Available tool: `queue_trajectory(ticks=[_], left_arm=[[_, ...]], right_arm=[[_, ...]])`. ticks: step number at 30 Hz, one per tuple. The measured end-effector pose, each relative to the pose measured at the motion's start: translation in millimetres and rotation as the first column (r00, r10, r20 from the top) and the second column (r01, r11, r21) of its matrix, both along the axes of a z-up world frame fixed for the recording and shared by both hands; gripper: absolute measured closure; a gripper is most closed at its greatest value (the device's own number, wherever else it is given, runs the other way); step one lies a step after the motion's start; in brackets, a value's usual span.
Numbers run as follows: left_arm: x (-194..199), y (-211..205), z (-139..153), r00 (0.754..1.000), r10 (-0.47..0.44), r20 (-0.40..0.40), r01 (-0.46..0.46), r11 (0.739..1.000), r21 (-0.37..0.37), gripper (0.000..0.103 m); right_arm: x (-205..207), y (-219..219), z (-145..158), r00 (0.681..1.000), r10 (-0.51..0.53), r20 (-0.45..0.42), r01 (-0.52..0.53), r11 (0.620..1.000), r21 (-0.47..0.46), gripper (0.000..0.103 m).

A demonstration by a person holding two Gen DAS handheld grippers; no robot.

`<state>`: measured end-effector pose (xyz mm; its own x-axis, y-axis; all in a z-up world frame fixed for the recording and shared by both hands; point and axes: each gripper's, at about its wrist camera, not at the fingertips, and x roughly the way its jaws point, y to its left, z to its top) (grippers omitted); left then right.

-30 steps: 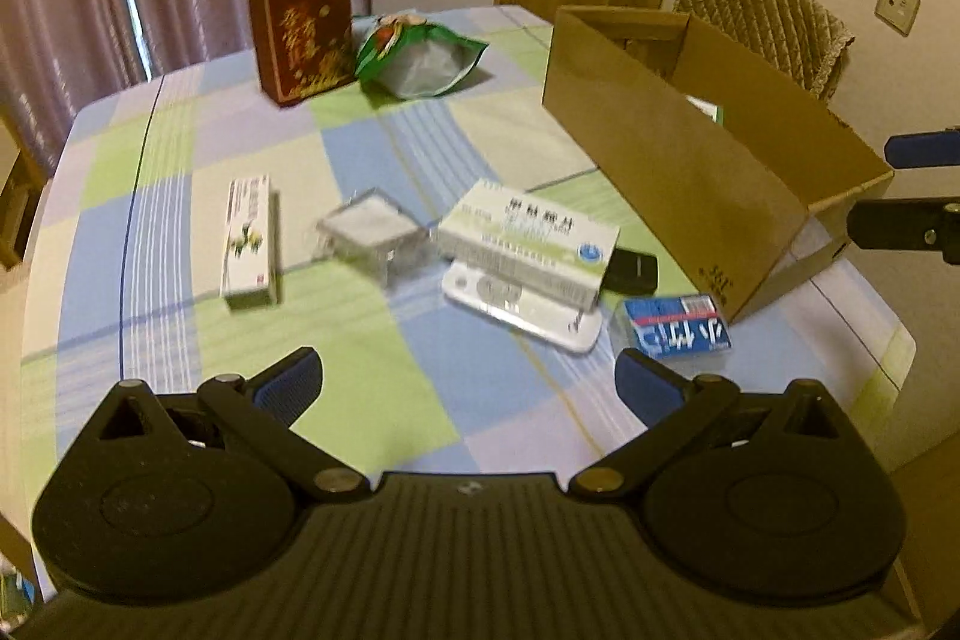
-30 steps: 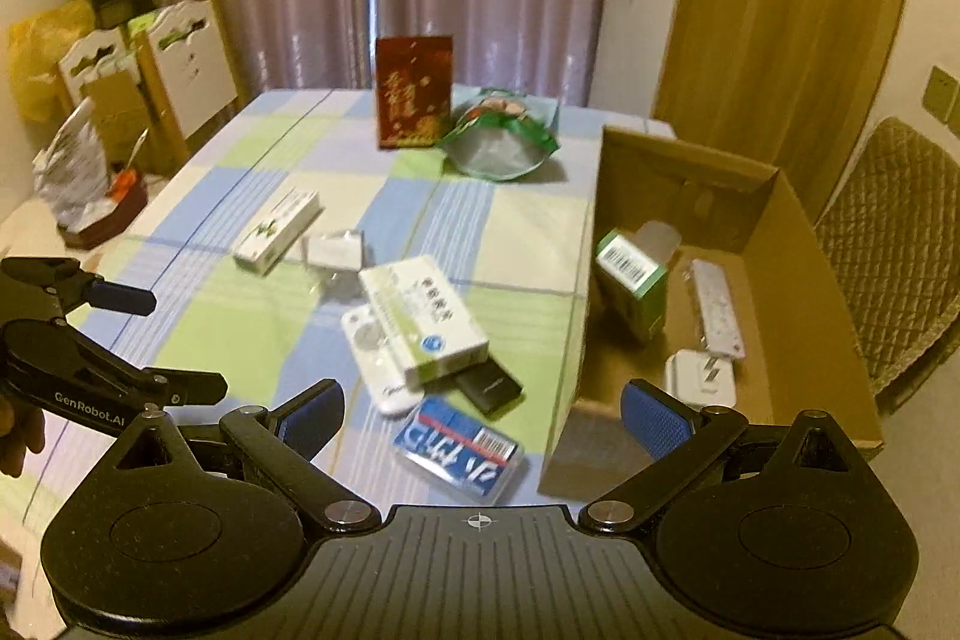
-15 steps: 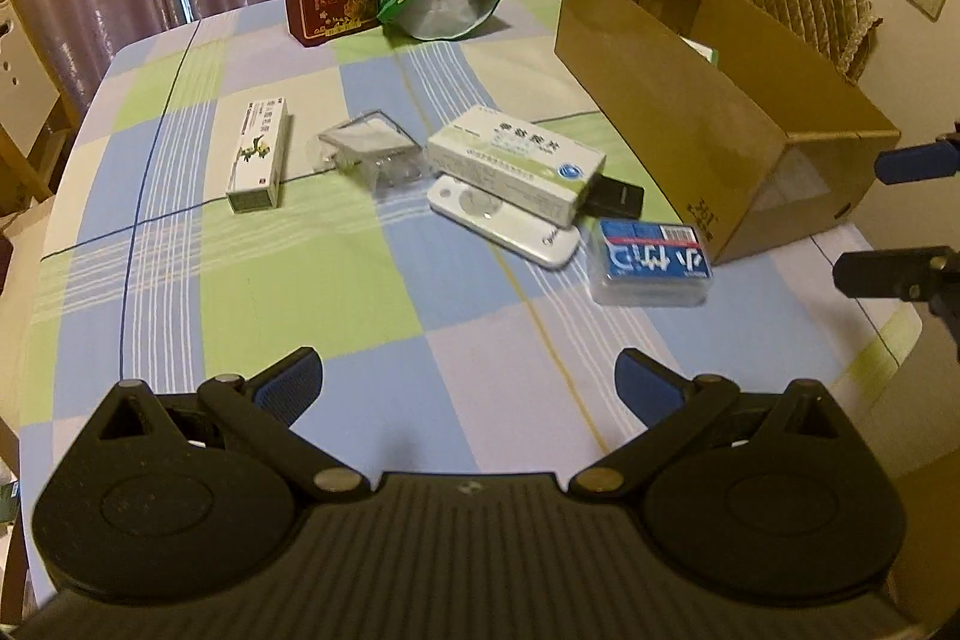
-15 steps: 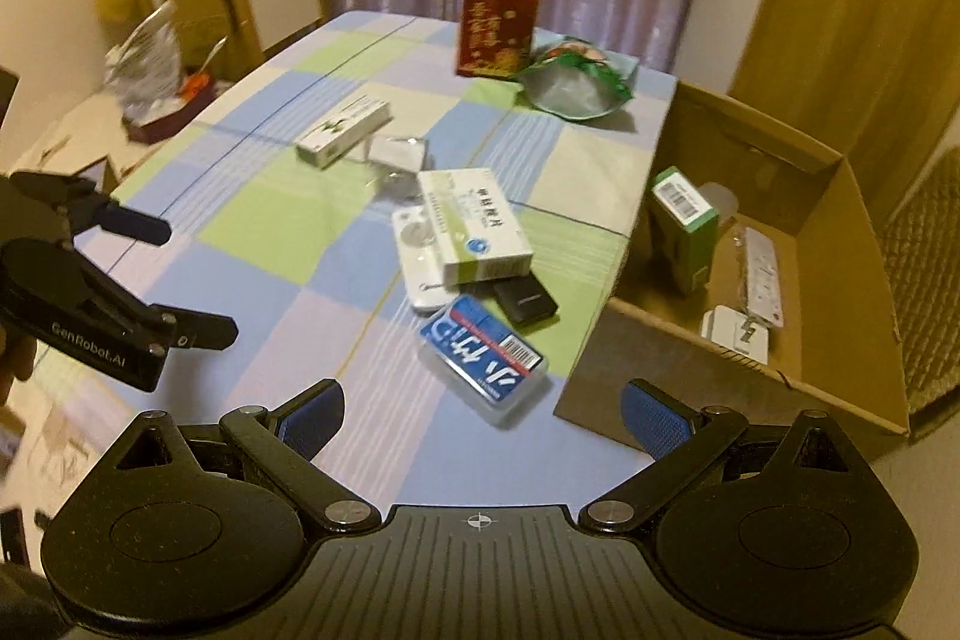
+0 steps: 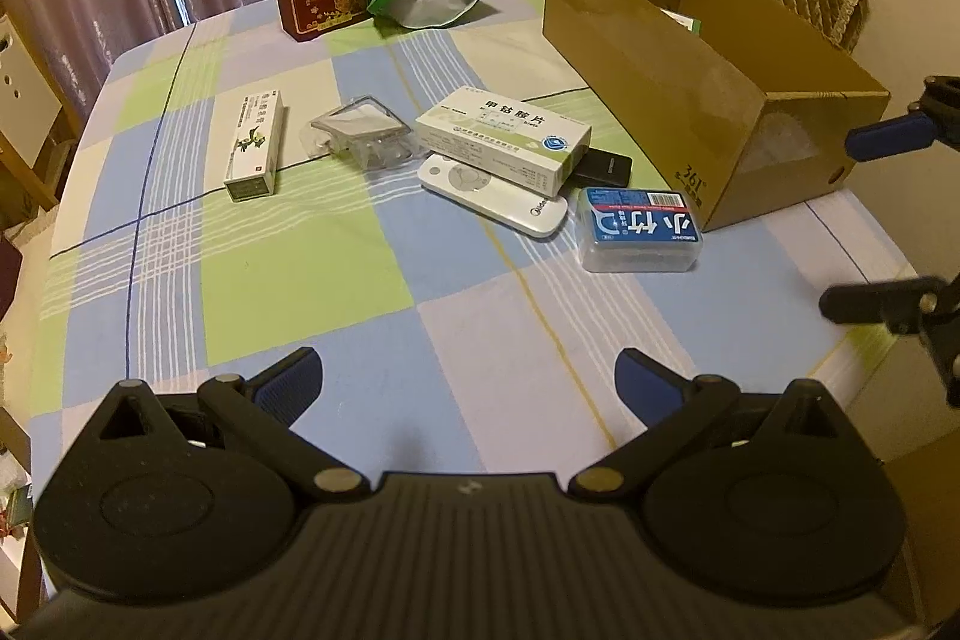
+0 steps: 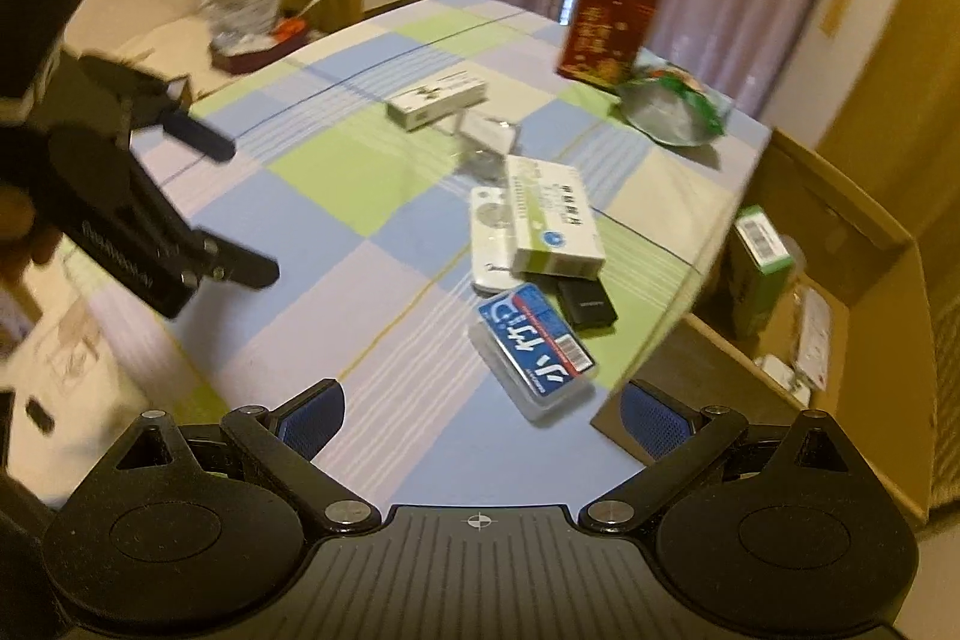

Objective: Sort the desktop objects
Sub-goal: 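Move both open tools back over the remaining table objects, then close the left tool on the white ointment box while the right tool closes on the white tablet box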

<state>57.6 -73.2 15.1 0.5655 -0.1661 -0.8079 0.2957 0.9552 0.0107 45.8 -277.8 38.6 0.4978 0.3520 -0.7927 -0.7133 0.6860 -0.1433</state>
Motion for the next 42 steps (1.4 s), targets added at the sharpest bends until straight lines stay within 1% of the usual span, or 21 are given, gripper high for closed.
queue_trajectory(ticks=[4,9,15,20,23,27,31,38,42], left_arm=[[-5,1,3,1.0,0.001,0.015,-0.001,1.0,0.016,0.001],[-15,8,9,0.999,0.031,0.032,-0.031,0.999,0.023,0.001],[-26,19,10,0.997,0.059,0.043,-0.061,0.998,0.034,0.001],[-24,32,9,0.996,0.067,0.055,-0.069,0.996,0.052,0.001],[-10,45,6,0.996,0.072,0.059,-0.075,0.996,0.05,0.001],[20,63,1,0.995,0.069,0.076,-0.073,0.996,0.051,0.001],[59,82,-6,0.994,0.062,0.085,-0.066,0.997,0.045,0.001],[129,109,-23,0.996,0.025,0.082,-0.028,0.999,0.033,0.001],[164,119,-36,0.997,0.005,0.075,-0.006,1.0,0.018,0.004]], right_arm=[[2,3,-6,0.999,0.044,0.012,-0.044,0.999,-0.021,0.002],[3,8,-9,0.995,0.092,0.026,-0.091,0.995,-0.038,0.003],[3,18,-10,0.992,0.126,0.031,-0.124,0.991,-0.039,0.003],[5,32,-13,0.99,0.141,0.028,-0.14,0.989,-0.051,0.003],[13,43,-17,0.99,0.136,0.031,-0.133,0.989,-0.064,0.003],[32,60,-23,0.996,0.089,0.018,-0.088,0.994,-0.07,0.003],[58,81,-28,0.999,0.047,0.006,-0.047,0.996,-0.08,0.003],[107,113,-43,0.998,-0.064,-0.03,0.061,0.994,-0.091,0.003],[130,123,-49,0.991,-0.125,-0.045,0.12,0.987,-0.103,0.003]])
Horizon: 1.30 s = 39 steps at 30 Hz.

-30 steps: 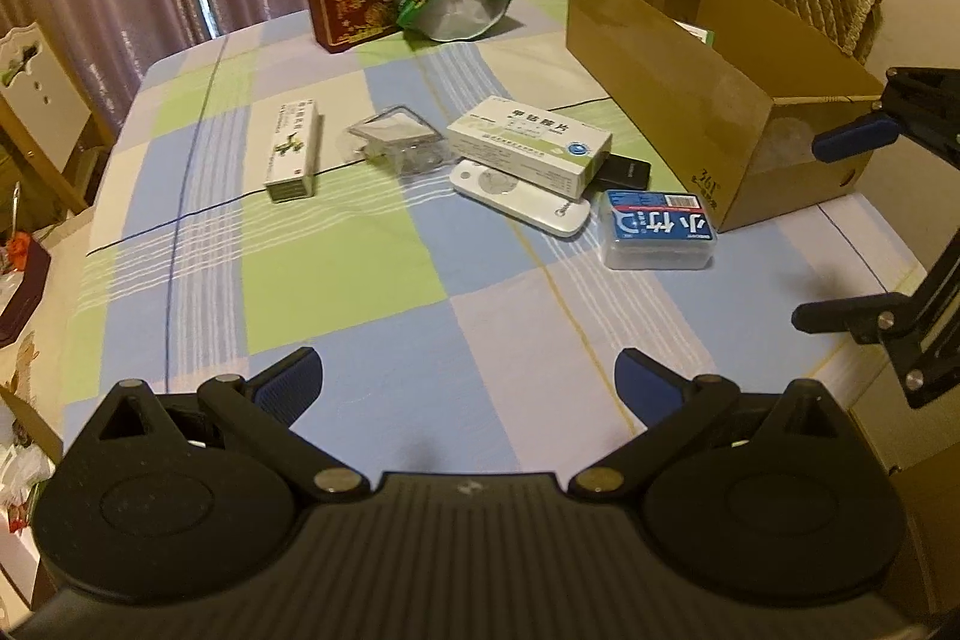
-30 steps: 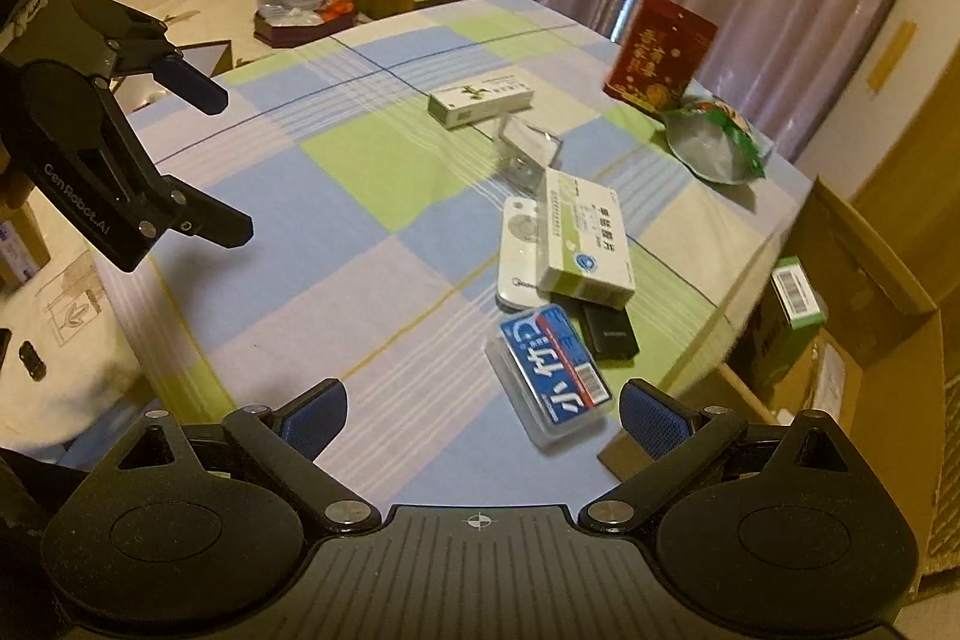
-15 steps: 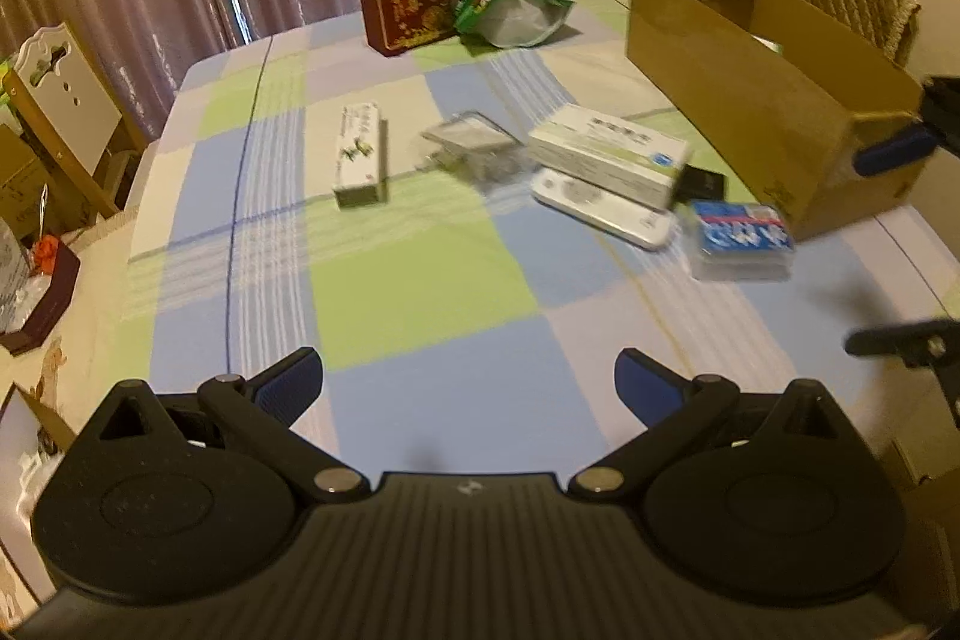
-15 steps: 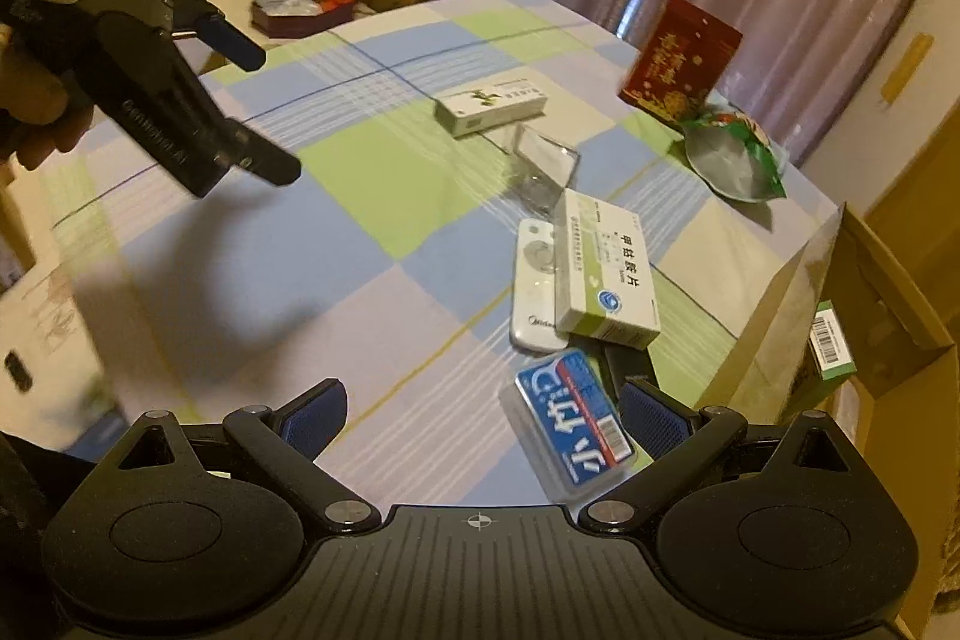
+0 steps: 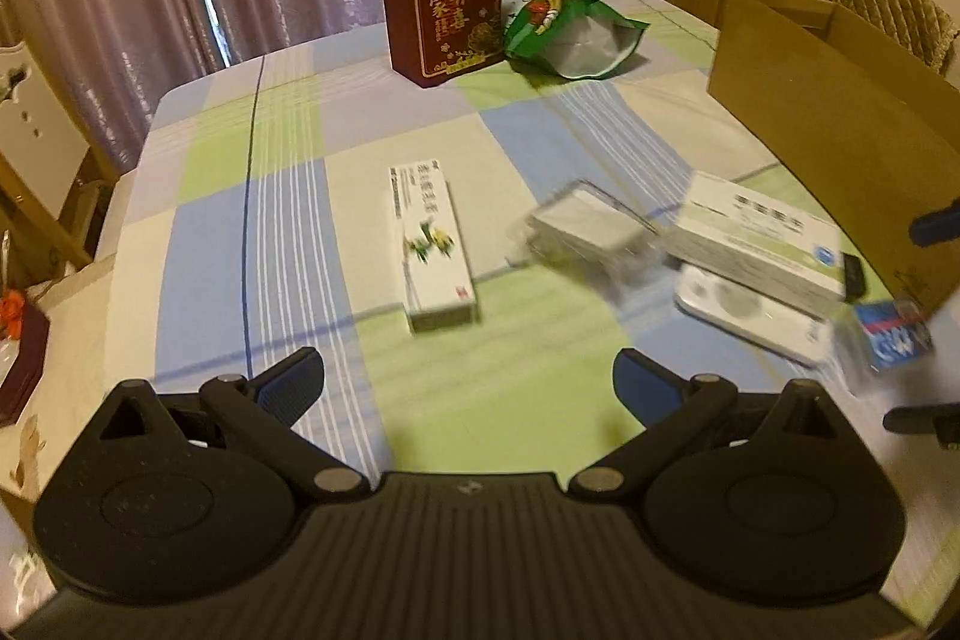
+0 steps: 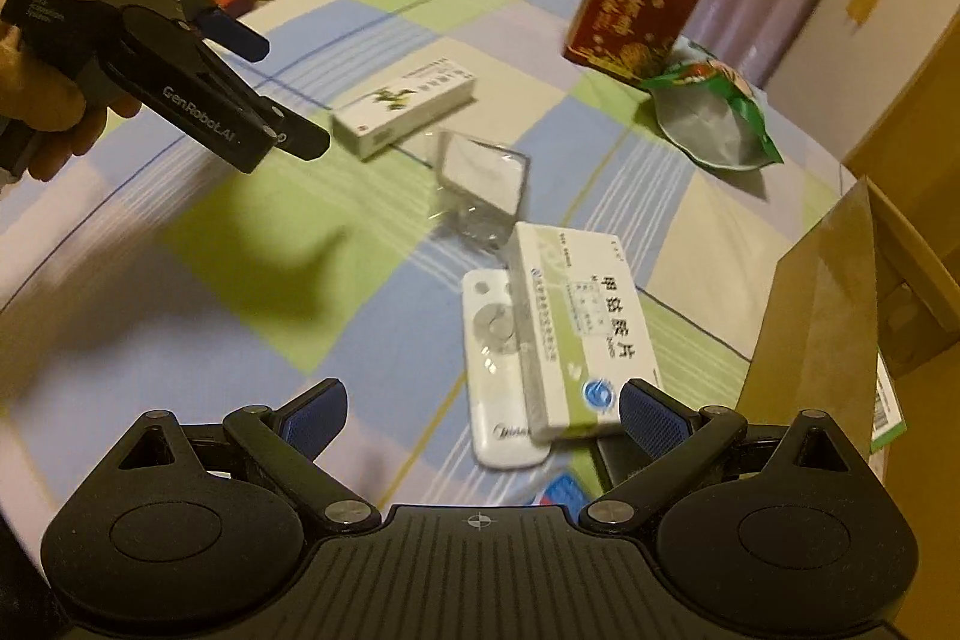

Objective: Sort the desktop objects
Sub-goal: 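Close the left tool on the white ointment box while the right tool closes on the white tablet box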

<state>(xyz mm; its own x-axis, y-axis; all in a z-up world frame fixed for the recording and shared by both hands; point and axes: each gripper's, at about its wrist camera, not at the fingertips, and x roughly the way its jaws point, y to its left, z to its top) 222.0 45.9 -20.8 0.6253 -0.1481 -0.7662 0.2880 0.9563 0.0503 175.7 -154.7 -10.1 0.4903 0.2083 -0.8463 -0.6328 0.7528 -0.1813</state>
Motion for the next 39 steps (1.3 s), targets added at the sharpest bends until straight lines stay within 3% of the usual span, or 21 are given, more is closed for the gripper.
queue_trajectory(ticks=[7,10,15,20,21,26,28,29,30,31,39], left_arm=[[55,6,-31,0.999,-0.035,-0.032,0.034,0.999,-0.002,0.011],[73,8,-41,0.999,-0.017,-0.036,0.017,1.0,-0.004,0.018],[94,4,-55,0.998,0.008,-0.057,-0.008,1.0,-0.009,0.023],[104,-5,-61,0.998,0.031,-0.061,-0.03,0.999,0.015,0.04],[104,-6,-61,0.998,0.038,-0.059,-0.037,0.999,0.017,0.048],[107,-10,-61,0.997,0.065,-0.051,-0.064,0.998,0.022,0.069],[107,-11,-60,0.996,0.072,-0.055,-0.071,0.997,0.026,0.07],[106,-9,-59,0.995,0.074,-0.061,-0.073,0.997,0.02,0.07],[104,-8,-57,0.995,0.078,-0.066,-0.077,0.997,0.011,0.07],[101,-5,-56,0.994,0.083,-0.068,-0.083,0.997,0.005,0.07],[60,13,-43,0.99,0.115,-0.08,-0.117,0.993,-0.02,0.07]], right_arm=[[28,4,-3,0.998,-0.059,-0.023,0.059,0.998,0.008,0.003],[37,2,-5,0.997,-0.07,-0.03,0.071,0.997,0.013,0.003],[55,-3,-14,0.996,-0.069,-0.055,0.069,0.998,0.0,0.003],[72,-8,-17,0.997,-0.053,-0.052,0.053,0.999,-0.002,0.003],[76,-10,-17,0.997,-0.051,-0.052,0.051,0.999,-0.003,0.003],[95,-14,-22,0.996,-0.042,-0.081,0.041,0.999,-0.012,0.003],[103,-15,-25,0.993,-0.045,-0.107,0.043,0.999,-0.019,0.003],[106,-15,-27,0.991,-0.046,-0.124,0.043,0.999,-0.026,0.007],[109,-15,-30,0.989,-0.042,-0.144,0.038,0.999,-0.032,0.02],[112,-15,-33,0.986,-0.04,-0.163,0.035,0.999,-0.035,0.022],[120,-15,-45,0.978,-0.036,-0.206,0.03,0.999,-0.031,0.022]])
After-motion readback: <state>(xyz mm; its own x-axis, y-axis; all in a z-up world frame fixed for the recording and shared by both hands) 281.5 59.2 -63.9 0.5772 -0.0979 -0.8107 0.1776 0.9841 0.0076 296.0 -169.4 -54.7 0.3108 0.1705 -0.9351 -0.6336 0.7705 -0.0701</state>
